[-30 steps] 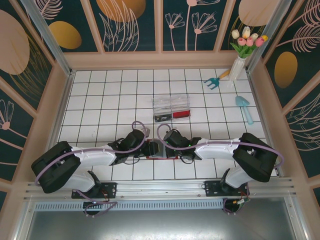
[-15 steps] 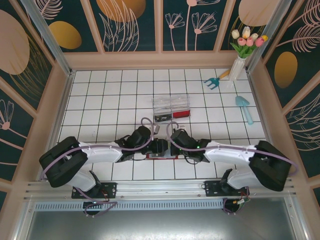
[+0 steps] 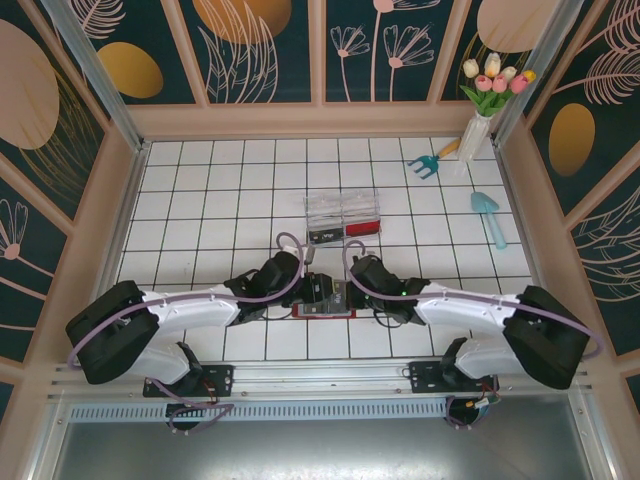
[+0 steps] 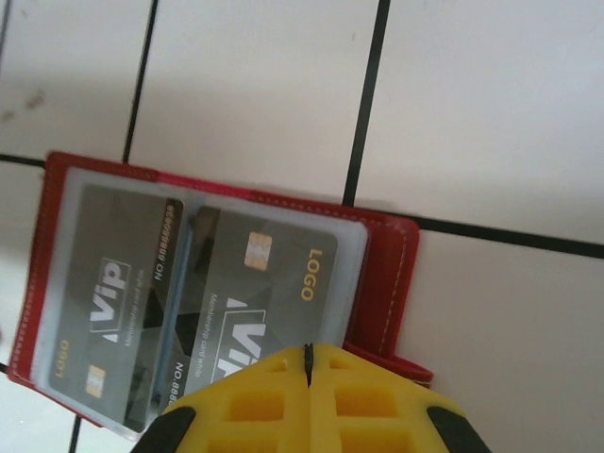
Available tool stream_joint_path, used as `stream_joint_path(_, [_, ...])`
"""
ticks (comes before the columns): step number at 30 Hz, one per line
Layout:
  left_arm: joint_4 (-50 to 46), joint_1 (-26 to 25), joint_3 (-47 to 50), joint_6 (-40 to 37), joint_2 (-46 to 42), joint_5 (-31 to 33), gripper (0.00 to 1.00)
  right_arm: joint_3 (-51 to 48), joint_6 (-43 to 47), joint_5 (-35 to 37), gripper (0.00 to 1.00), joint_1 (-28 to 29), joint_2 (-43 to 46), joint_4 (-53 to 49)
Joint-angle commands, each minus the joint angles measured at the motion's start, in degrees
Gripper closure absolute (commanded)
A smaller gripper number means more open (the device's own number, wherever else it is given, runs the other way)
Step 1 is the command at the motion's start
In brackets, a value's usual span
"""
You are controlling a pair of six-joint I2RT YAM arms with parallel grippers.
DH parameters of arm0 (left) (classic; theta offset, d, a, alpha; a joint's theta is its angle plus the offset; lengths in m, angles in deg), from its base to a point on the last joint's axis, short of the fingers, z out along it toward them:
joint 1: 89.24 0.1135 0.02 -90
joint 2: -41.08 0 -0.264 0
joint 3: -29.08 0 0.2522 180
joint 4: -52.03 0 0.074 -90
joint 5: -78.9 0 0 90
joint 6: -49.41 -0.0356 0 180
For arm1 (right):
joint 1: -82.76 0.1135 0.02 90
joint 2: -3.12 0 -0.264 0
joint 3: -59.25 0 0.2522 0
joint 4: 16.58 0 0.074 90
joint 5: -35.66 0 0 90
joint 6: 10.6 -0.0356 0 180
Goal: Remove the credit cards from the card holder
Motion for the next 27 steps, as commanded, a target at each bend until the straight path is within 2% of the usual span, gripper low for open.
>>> stream_joint_path(1, [-5.0, 1.7, 2.7, -1.0, -1.8, 4.4, 0.7, 2.3, -1.1, -4.0, 1.0, 0.5, -2.5, 5.0])
stream_joint_path(4, [-5.7, 3.0, 4.1, -1.4, -3.3, 4.7, 0.73, 3.3, -2.2, -5.7, 1.0, 0.8, -4.2, 6.5])
stream_joint_path(6, [-6.8, 3.3, 4.3, -1.8, -3.9, 5.4, 0.8, 4.6, -2.6, -5.6, 1.0, 1.4, -5.0, 6.2])
stream_joint_path(10, [-8.6, 4.3, 5.2, -3.1, -4.5, 7.1, 0.82, 6.2, -4.4, -6.3, 0.84, 2.1, -5.2, 7.0])
stream_joint_path(13, [-6.9, 4.6, 6.2, -3.3, -3.5, 5.5, 0.82, 6.9, -6.2, -8.5, 0.78, 1.9, -6.2, 8.5])
stream_joint_path(22, [-2.0, 4.7, 7.8, -3.3, -0.9, 2.1, 0.82, 7.2, -12.1, -12.5, 0.78, 0.6, -12.5, 10.3])
stream_joint_path(27, [-2.3, 4.6, 8.5, -2.7, 0.3, 2.5, 0.82, 5.9, -13.8, -14.1, 0.78, -0.4, -13.2, 11.4])
